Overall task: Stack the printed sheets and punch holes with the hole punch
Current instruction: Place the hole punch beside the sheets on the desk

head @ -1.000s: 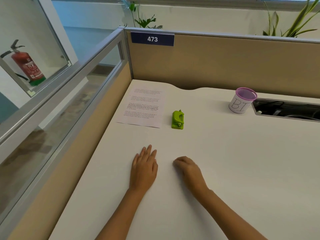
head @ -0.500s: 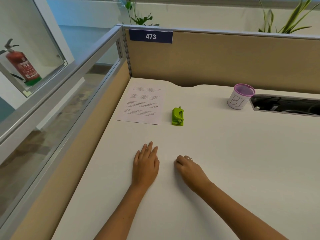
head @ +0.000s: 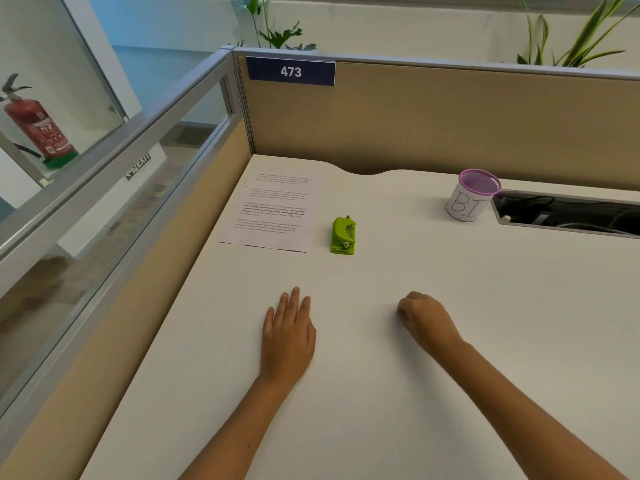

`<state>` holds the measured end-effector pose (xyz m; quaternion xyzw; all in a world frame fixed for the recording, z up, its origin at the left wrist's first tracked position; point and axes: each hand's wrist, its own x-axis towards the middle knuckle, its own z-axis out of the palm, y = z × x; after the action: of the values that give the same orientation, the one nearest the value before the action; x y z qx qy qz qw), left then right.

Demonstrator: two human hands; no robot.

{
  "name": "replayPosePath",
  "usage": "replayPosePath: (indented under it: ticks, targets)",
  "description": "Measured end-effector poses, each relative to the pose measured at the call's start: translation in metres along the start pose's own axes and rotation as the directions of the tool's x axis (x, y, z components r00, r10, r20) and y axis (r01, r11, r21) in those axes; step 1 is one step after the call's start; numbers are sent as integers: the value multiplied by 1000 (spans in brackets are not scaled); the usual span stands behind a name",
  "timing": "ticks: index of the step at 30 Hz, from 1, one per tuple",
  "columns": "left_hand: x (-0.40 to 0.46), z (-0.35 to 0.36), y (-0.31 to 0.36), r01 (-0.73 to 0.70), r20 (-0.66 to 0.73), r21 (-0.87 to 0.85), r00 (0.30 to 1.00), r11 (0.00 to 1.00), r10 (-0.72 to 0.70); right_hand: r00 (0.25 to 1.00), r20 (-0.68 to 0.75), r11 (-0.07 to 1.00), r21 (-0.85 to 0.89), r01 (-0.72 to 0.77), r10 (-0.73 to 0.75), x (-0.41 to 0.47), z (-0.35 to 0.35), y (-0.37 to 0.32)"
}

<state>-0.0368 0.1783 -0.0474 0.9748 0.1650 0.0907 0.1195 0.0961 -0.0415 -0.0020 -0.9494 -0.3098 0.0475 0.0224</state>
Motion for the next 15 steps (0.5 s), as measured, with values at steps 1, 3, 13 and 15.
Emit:
replayPosePath:
  ticks: [1, 3, 13, 15]
  targets:
    - [1, 2, 7, -7, 4, 3, 1000, 1000, 7, 999, -18, 999, 46, -29, 30, -1, 0, 13]
    - [3, 6, 22, -22, 21, 2, 1000, 1000, 22, 994, -44, 986, 141, -94, 101, -4, -2, 37]
    - [24, 28, 94, -69, 87, -5, 994, 998, 69, 838, 403, -26, 905, -424, 368, -11, -15, 113]
    - [31, 32, 108, -75, 89, -7, 993, 997, 75, 801, 503, -333, 853, -401, 324, -9, -21, 124]
